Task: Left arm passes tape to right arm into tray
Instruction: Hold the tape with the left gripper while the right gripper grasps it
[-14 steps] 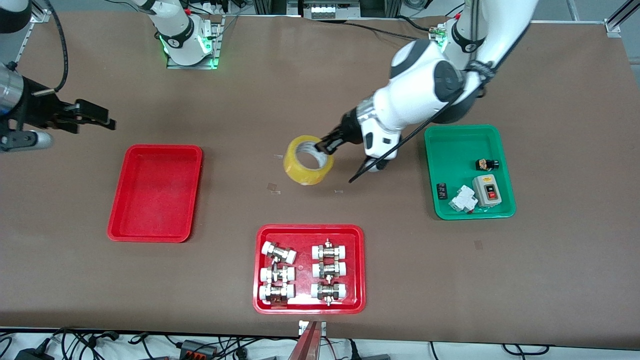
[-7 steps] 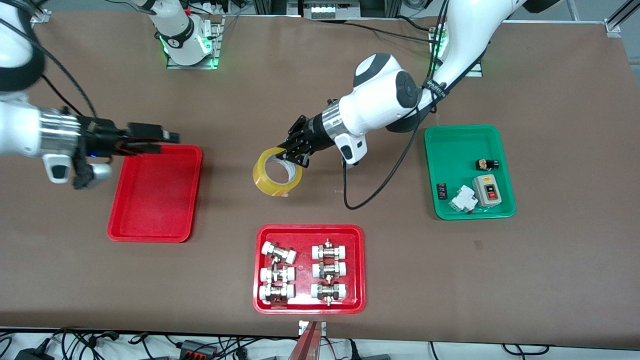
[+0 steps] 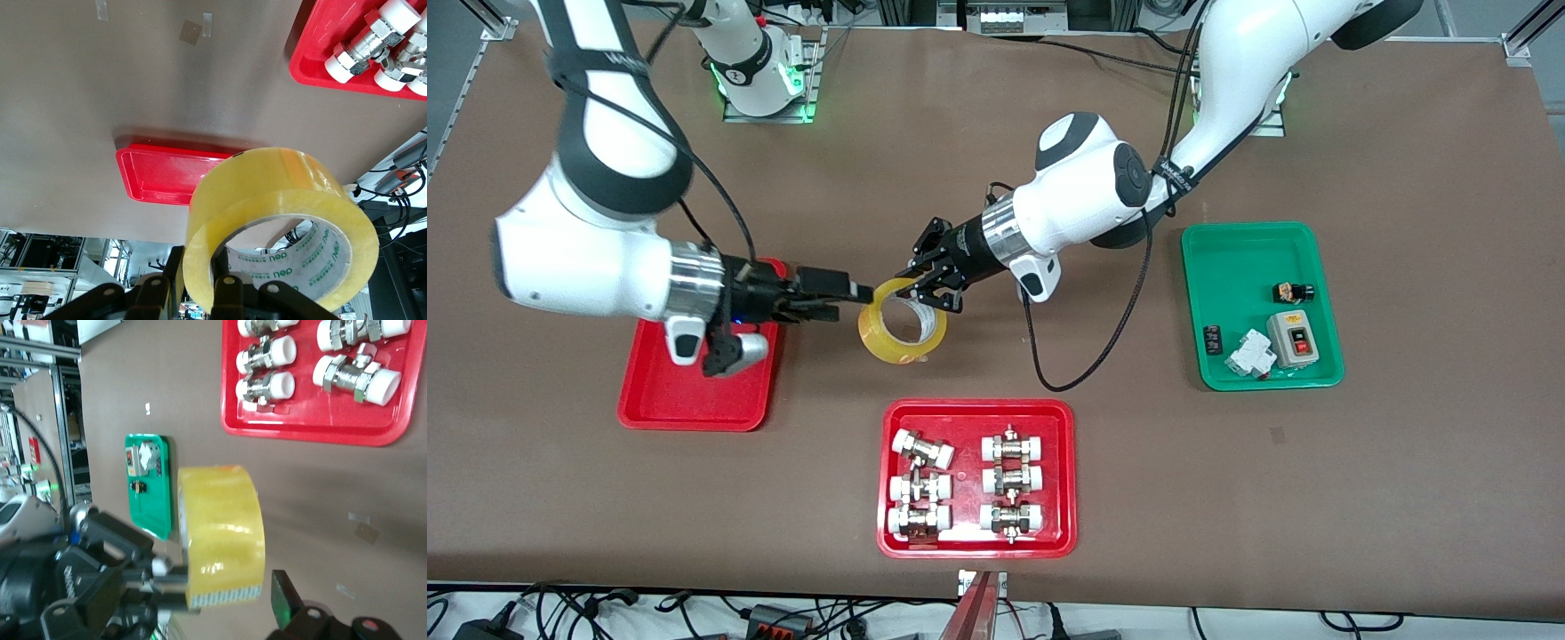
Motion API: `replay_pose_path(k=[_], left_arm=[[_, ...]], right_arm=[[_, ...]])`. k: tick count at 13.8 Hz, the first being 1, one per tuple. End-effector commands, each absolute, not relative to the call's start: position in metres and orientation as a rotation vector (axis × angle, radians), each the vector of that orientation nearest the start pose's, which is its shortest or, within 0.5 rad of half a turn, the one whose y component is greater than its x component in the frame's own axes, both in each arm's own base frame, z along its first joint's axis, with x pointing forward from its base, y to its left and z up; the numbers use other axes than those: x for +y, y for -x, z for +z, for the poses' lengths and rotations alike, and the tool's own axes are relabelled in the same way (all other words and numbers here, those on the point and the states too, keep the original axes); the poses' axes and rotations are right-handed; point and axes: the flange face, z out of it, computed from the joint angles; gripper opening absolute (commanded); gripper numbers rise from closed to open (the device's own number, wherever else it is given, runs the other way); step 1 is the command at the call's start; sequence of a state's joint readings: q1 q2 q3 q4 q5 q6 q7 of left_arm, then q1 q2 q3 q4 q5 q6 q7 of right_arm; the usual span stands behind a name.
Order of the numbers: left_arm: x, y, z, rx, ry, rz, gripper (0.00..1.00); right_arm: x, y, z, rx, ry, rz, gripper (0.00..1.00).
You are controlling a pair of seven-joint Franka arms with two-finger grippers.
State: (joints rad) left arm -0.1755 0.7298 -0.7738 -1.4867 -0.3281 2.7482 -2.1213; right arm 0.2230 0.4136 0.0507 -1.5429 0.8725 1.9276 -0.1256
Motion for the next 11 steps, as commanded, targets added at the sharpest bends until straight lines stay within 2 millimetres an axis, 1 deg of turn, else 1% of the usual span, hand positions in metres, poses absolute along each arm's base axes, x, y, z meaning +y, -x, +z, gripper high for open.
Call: replay_pose_path(k=[1, 6, 8, 9, 10, 11], left_arm=[[-0.509, -0.566, 0.415, 1.807, -1.447, -0.787, 0.00], [-0.509, -0.566, 0.415, 1.806, -1.446, -0.787, 0.01], [-0.508, -0.567, 0.416, 1.809, -1.439, -0.790, 0.02], [-0.508, -0.567, 0.416, 1.809, -1.439, -0.790, 0.02], [-0.508, -0.567, 0.416, 1.807, -1.442, -0.788, 0.02], [-0.509, -0.567, 0.416, 1.808, -1.442, -0.790, 0.02]], right_arm=[[0.232, -0.652, 0.434, -0.058, 2.294, 0.087, 1.00], [0.232, -0.658, 0.421, -0.027, 2.303, 0.070, 1.00], [0.244, -0.655, 0.420, -0.037, 2.306, 0.071, 1.00], [0.245, -0.655, 0.420, -0.032, 2.308, 0.059, 1.00], [0.246, -0.655, 0.419, -0.034, 2.311, 0.056, 0.92], [0.247, -0.656, 0.418, -0.036, 2.314, 0.049, 0.81]])
